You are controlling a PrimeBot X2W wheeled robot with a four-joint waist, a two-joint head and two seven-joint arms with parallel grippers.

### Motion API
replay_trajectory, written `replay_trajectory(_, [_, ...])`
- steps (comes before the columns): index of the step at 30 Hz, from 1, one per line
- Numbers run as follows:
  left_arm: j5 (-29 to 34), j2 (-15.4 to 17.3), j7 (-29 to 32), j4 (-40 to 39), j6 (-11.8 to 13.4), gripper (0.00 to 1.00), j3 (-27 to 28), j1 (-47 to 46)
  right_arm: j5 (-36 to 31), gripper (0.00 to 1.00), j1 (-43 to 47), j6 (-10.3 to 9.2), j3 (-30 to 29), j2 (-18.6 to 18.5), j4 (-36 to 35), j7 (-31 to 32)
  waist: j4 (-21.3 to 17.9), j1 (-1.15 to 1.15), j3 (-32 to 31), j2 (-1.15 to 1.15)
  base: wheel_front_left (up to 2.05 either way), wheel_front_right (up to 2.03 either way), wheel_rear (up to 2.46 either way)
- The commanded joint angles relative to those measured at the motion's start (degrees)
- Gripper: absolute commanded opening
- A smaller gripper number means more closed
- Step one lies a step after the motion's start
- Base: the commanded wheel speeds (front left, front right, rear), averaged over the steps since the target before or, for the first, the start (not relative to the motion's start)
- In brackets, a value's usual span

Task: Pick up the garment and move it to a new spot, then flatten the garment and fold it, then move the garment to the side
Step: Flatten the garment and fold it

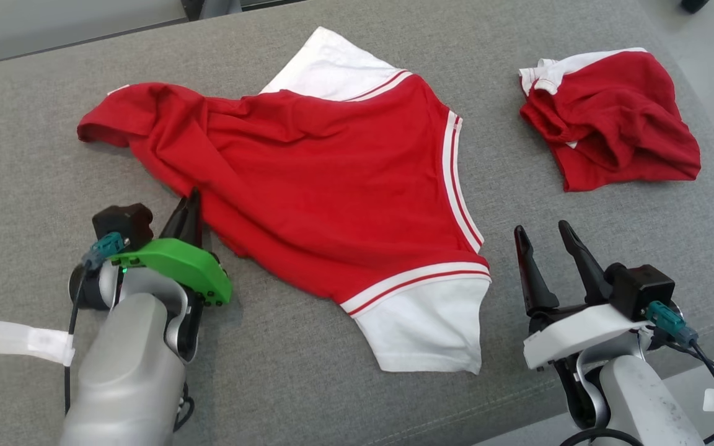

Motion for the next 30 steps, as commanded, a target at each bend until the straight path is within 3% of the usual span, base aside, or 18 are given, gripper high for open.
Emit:
replay_trajectory(1, [0.96,0.53,0.03,-0.85,-0.01,0.00,-0.02,-1.24,0.37,1.00,-0.65,-0.08,-0.04,-0.11,-0.20,-0.16,-0.06,0.00,0.12,0.00,0.00,0.00,0.00])
replay_trajectory(8, [8.60,0.04,0.03,-7.25,-0.15,0.00,-3.12,-4.52,1.70,1.00,-1.52,-0.08,1.66,-0.15,0.40,-0.16,-1.92,0.00,-0.05,0.00,0.00,0.00,0.00])
replay_trajectory(14, [12.16,-1.61,0.49,-0.68,-0.40,0.00,-12.53,-8.69,2.98,1.00,-1.10,-0.07,2.72,-0.10,1.38,-0.16,-6.09,0.00,0.08,0.00,0.00,0.00,0.00])
replay_trajectory(15, [11.89,-1.81,0.89,0.72,-0.42,0.43,-14.37,-8.97,3.17,1.00,-0.92,-0.07,2.86,-0.10,1.55,-0.16,-6.75,0.00,0.21,0.00,0.00,0.00,0.00])
replay_trajectory(16, [11.11,-2.00,0.94,1.82,-0.44,1.00,-15.79,-9.15,3.31,1.00,-0.75,-0.08,2.87,-0.10,1.69,-0.16,-7.33,0.00,0.38,0.00,0.00,0.00,0.00])
replay_trajectory(22, [6.32,-2.32,0.52,6.29,-0.39,1.00,-21.55,-8.71,3.53,1.00,0.29,-0.07,1.24,-0.08,2.40,-0.16,-7.64,0.00,0.56,0.00,0.00,0.00,0.00])
replay_trajectory(27, [2.83,-2.35,-0.05,5.25,-0.37,1.00,-23.34,-7.59,2.80,1.00,0.32,-0.07,0.22,-0.10,2.49,-0.16,-4.37,0.00,-0.16,0.00,0.00,0.00,0.00])
replay_trajectory(30, [3.07,-2.28,-0.09,-0.13,-0.31,1.00,-21.29,-6.24,2.29,1.00,0.19,-0.07,-0.07,-0.11,2.36,-0.16,-1.52,0.00,-0.93,0.00,0.00,0.00,0.00])
